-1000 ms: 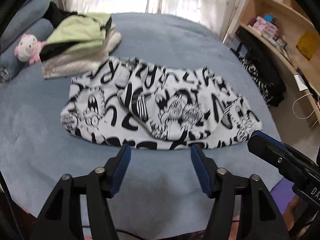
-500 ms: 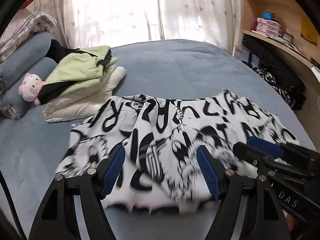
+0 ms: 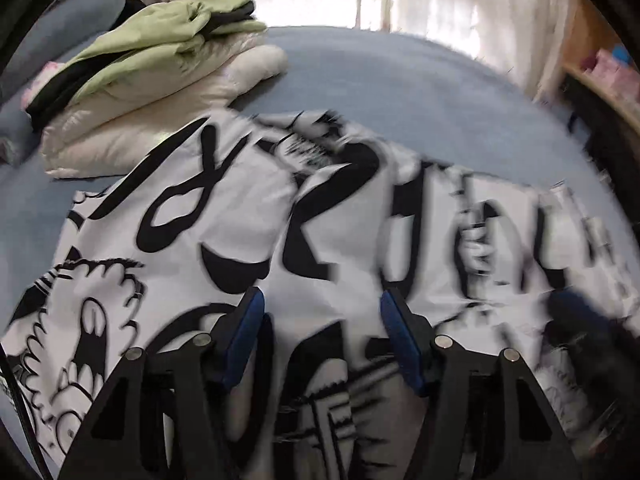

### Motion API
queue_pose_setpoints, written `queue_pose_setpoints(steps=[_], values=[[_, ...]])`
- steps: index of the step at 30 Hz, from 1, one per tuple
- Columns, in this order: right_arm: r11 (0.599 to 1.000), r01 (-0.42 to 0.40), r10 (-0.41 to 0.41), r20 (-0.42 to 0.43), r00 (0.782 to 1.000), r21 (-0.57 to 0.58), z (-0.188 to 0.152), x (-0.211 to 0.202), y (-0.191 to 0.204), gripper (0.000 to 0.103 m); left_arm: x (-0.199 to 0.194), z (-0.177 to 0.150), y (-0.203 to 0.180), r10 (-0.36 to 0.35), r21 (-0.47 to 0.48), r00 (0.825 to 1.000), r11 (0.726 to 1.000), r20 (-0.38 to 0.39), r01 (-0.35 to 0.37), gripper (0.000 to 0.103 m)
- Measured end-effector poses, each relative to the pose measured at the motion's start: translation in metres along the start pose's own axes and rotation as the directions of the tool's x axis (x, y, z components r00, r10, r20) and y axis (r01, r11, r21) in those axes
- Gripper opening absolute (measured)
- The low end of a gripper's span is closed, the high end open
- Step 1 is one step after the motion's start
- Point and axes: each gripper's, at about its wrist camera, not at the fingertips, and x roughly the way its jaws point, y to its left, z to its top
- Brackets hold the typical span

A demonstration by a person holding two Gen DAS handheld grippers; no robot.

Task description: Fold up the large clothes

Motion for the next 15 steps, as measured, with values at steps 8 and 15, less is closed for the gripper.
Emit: queue_pose_setpoints(steps=[8,15], values=[[0.985,-0.017,0.026,-0.049,0.998,0.174,0.000,-0.010,-0.049,0.002,-0.008,-0.004,0.002,0.012,0.058,1.000,0.998,0.012,-0.012,0.060],[0.984,-0.104,0.112,-0.047,0.993,0.142,0.044,-0.013,-0.023,0.009,-0.022,0.037,-0.011,-0.054,0.036,0.998,0.998,0.035,0.053,0.060]])
